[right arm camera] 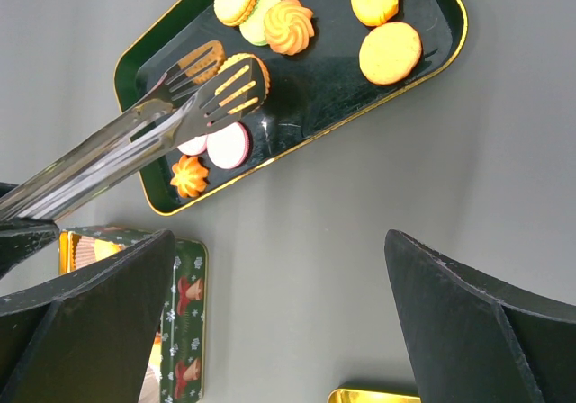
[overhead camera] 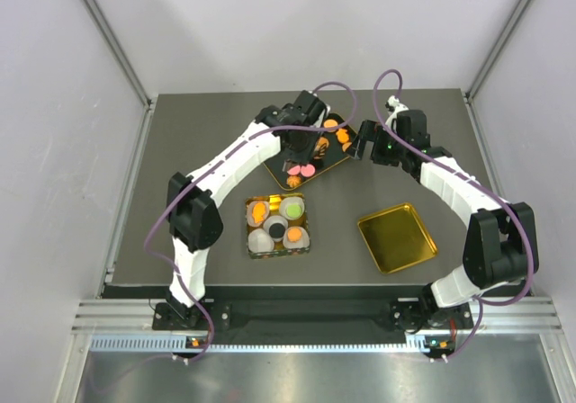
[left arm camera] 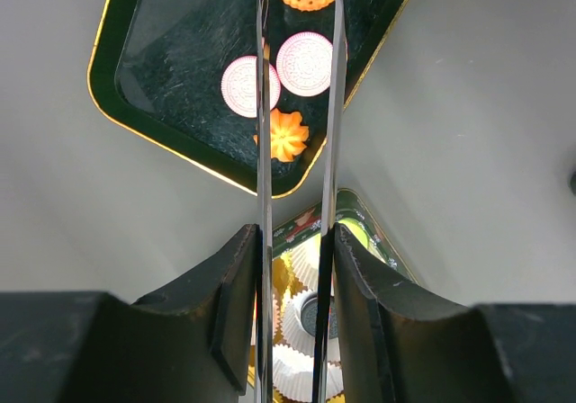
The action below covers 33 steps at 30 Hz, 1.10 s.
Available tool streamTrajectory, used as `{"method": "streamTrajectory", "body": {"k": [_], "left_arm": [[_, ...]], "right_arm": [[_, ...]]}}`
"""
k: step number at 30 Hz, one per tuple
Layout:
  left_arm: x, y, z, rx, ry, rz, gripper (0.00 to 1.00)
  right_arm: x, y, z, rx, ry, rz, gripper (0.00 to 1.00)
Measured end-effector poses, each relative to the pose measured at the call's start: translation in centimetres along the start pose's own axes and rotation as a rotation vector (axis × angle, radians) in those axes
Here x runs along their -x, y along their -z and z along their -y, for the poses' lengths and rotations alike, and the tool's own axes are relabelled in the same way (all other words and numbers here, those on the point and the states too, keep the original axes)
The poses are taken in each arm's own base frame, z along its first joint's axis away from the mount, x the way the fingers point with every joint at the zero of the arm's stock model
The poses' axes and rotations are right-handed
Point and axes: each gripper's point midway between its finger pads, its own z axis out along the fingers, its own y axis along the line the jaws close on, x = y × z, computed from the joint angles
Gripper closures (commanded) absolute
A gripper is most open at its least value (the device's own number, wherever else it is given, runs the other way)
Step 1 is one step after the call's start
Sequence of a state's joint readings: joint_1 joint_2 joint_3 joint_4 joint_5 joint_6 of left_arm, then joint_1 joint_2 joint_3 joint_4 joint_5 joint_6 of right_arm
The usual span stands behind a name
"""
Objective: Pack the cookies
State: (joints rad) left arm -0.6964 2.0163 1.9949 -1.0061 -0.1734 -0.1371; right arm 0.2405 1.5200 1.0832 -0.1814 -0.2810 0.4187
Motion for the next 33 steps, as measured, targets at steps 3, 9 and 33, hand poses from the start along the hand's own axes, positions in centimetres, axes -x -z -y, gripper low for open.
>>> {"method": "streamTrajectory", "body": {"k": [3, 9, 33], "left_arm": [[0.1, 0.3, 0.0, -0.001, 0.004, 0.006, 0.66], [0.3, 3.3, -0.5, -0.008, 0.030, 0.053, 0.66], [-17.3, 18.9, -4.6, 0.000, 0.250, 0.032, 0.65]], "right_arm": [[0.0, 0.0, 0.0, 0.000, 0.000, 0.000, 0.00], [0.0, 0.0, 0.0, 0.000, 0.000, 0.000, 0.00], [0.0, -0.3, -0.8, 0.013, 0.011, -0.008, 0.00]]}}
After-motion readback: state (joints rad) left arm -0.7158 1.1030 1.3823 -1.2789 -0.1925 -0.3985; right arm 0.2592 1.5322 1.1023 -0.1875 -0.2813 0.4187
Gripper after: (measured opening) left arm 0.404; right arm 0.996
